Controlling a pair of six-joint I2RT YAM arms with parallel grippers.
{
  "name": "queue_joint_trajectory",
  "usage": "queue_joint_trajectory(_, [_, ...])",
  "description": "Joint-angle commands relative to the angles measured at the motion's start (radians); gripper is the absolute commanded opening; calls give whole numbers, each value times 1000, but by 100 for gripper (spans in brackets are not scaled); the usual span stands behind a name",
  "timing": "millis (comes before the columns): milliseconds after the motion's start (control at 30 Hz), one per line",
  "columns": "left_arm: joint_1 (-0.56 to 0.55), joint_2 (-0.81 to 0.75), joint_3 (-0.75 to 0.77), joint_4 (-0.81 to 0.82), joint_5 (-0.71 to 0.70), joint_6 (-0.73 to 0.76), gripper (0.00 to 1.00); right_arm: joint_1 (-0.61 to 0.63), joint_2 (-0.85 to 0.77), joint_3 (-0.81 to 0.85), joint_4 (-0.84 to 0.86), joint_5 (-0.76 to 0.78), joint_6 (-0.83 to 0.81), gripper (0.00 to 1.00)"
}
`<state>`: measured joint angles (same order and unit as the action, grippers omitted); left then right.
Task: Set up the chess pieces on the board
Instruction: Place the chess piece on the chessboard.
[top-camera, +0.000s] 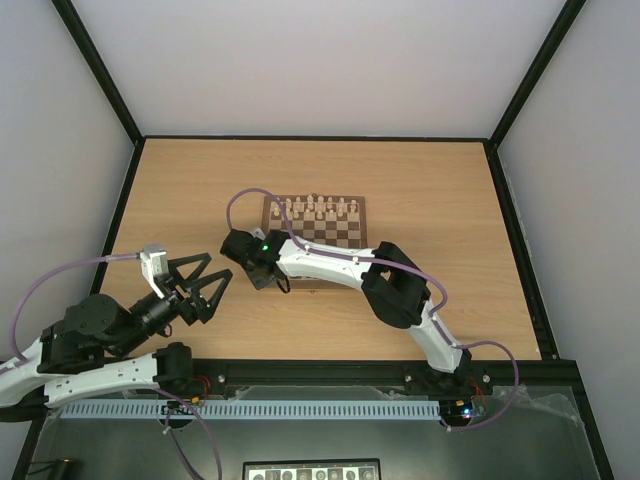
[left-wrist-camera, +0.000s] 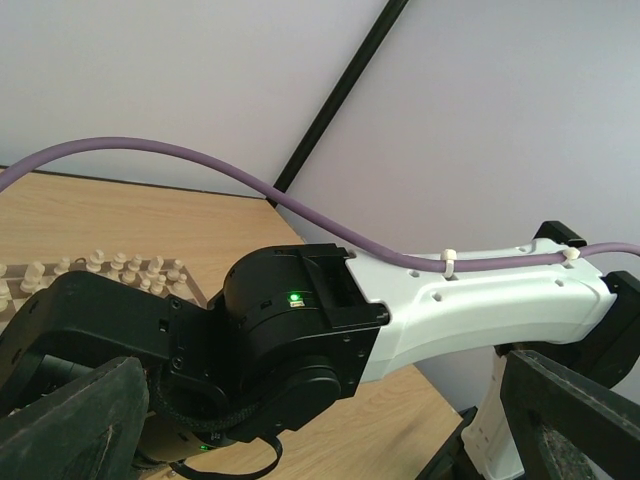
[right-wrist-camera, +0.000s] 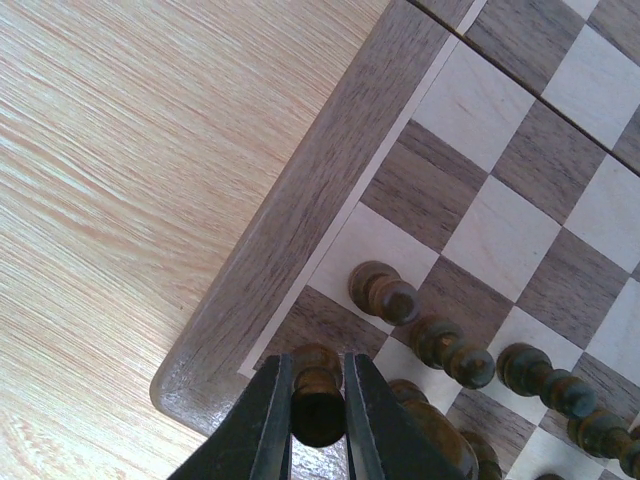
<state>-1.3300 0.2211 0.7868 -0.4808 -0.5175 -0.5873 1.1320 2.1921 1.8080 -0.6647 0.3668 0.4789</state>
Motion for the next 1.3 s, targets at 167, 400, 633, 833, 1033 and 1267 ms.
queue_joint_trajectory(167, [0,1,18,19,5,20,100,-5,15,-17,-18,-3,6,11])
queue_joint_trajectory(400, [1,3,22,21,8,22,100,-9,14,-19,-17,-3,6,12])
queue_joint_trajectory(633, [0,7,26,21,10,25,99,-15,13,-27,-15,-2,4,14])
queue_joint_trajectory(833, [1,10,27,25,13,27,100,-21,13,-28,-12,-5,2,14])
queue_joint_trajectory(1033, [0,16,28,28,12,31,100,-28,12,-34,-11,-6,1,14])
queue_joint_trajectory(1267, [0,18,28,27,13,32,99,-28,7,-37,-7,-19,0,18])
